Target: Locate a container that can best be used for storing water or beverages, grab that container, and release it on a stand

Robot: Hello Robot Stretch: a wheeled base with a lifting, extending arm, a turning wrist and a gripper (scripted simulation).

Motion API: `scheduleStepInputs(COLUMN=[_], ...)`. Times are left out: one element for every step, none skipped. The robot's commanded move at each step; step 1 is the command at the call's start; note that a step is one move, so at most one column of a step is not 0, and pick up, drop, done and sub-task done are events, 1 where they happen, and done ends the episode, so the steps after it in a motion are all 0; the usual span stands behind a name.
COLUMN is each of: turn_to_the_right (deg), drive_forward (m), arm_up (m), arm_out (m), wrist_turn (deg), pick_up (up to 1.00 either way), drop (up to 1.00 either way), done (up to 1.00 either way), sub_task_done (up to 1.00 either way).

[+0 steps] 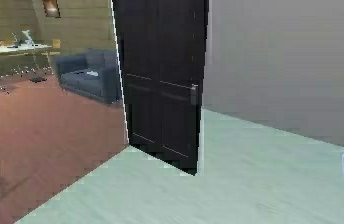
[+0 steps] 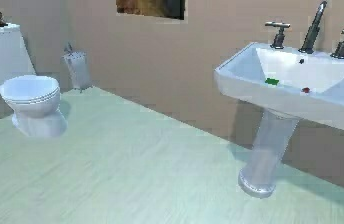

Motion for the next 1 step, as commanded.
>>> scheduleStepInputs(turn_to_the_right=[-30.0], drive_forward=[0.00], arm_up=[0.00], arm_out=[0.00], wrist_turn=[0.0], pick_up=[0.00], drop=[0.00], done=[0.00], sub_task_done=[0.00])
